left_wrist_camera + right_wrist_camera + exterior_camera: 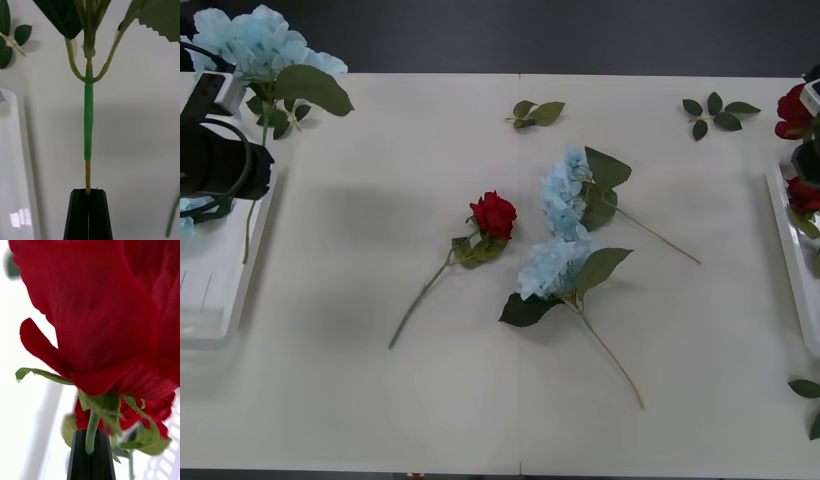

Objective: Put the red flowers into the right box and the blue flowers into the left box

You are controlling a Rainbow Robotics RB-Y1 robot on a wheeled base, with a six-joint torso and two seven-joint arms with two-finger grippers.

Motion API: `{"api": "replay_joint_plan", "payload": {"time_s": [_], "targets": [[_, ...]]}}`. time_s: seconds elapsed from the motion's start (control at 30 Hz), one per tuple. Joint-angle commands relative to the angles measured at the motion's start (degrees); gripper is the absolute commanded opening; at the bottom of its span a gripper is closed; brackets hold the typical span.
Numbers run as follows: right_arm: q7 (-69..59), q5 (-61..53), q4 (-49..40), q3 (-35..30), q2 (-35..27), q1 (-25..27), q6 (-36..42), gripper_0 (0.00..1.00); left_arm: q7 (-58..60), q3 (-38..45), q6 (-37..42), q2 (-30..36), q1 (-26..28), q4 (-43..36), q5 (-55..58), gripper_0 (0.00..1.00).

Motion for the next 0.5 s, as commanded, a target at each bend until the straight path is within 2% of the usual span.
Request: {"api": "replay_joint_plan", "payload": {"time_s": [0.03, 0.27, 0.5], "targets": [[1.3, 0.7, -0.3, -0.8, -3.9, 3.2, -0.8, 0.00, -5.4, 2.9, 0.1, 5.7, 2.2, -1.7, 1.9, 0.00], [0.9, 1.0, 5.4, -0.9, -5.5, 7.0, -7.0, 0.00, -7.1, 6.9, -0.1, 11.8, 5.9, -0.5, 1.9, 0.00], [0.8, 3.7, 14.3, -0.9, -3.4, 6.9, -14.5, 0.00, -7.8, 8.0, -3.0, 16.9, 5.8, 8.2, 2.2, 0.00]]}}
